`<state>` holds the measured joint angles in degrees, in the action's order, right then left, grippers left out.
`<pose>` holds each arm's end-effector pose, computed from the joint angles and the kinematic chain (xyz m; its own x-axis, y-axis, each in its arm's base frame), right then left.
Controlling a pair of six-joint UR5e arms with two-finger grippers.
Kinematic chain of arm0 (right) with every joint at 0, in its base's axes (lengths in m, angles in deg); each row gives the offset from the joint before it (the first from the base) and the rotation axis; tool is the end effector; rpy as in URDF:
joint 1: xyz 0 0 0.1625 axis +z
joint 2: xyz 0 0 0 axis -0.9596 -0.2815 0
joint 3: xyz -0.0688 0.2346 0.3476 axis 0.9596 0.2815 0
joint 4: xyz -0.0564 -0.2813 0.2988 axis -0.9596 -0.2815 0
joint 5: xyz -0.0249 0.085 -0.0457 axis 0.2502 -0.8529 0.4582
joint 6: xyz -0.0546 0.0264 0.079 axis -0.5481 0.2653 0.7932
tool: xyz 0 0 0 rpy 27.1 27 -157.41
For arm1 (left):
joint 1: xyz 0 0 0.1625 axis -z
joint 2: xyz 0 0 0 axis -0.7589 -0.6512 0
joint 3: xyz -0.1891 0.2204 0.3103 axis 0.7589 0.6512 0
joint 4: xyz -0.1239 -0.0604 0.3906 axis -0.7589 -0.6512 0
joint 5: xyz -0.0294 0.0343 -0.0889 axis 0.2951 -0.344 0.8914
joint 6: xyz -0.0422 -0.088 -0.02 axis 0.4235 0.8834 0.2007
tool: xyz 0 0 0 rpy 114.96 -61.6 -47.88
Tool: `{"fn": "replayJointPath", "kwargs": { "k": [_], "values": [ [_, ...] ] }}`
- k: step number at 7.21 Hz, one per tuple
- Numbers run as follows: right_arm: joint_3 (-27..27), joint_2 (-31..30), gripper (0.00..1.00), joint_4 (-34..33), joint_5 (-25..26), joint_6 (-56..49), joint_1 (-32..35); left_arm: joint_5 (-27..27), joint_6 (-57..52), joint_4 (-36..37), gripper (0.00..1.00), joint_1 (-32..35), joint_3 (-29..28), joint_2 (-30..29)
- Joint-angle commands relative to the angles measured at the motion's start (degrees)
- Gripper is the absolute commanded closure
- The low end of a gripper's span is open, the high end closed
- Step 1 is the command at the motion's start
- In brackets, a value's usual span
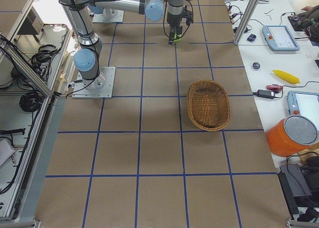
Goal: Put all apples into basket
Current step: 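Carry the green apple to the table center and open the left gripper, then grasp the green apple with the right gripper while the left moves to the red apple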
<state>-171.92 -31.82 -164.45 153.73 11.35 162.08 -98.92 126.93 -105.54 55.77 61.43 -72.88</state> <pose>0.1184 -0.5089 0.4159 -0.9946 0.1025 0.0135 0.1031 0.9934 0.0501 -0.3192 -0.5557 0.1941 -0.8797 -0.3930 0.2678 -0.3674 0.9192 0.1420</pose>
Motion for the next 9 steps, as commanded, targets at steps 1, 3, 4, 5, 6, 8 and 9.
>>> {"fn": "replayJointPath", "kwargs": {
  "k": [1, 3, 4, 5, 6, 8, 9],
  "values": [
    [-0.08, 1.0, 0.0, -0.32, -0.03, 0.04, 0.17, -4.49, -6.22, -3.08, 0.0, -0.62, 0.14, 1.29],
    [-0.08, 1.96, 0.0, -0.68, -0.03, -0.3, 0.43, -8.3, -13.8, -11.09, 0.0, -4.39, -0.64, 5.41],
    [0.18, 2.93, 0.0, -2.5, -0.2, -0.39, 1.04, -10.65, -18.97, -14.42, 0.0, -7.72, -0.47, 7.78],
    [0.09, 3.89, 0.0, -5.39, -2.73, -0.65, 2.35, -17.55, -29.99, -18.11, 0.0, -12.19, -0.21, 9.37],
    [0.18, 4.77, 0.0, -5.77, -3.45, -0.48, 4.54, -22.58, -39.5, -20.67, 0.0, -17.37, 0.58, 10.96],
    [0.18, 8.72, 0.0, -11.88, -3.46, 0.22, 12.52, -31.73, -56.02, -20.09, 0.0, -25.04, 2.95, 12.98],
    [0.44, 11.44, 0.0, -15.67, -3.46, -0.39, 16.21, -31.94, -62.03, -19.65, 0.0, -29.16, 4.18, 13.86]
  ]
}}
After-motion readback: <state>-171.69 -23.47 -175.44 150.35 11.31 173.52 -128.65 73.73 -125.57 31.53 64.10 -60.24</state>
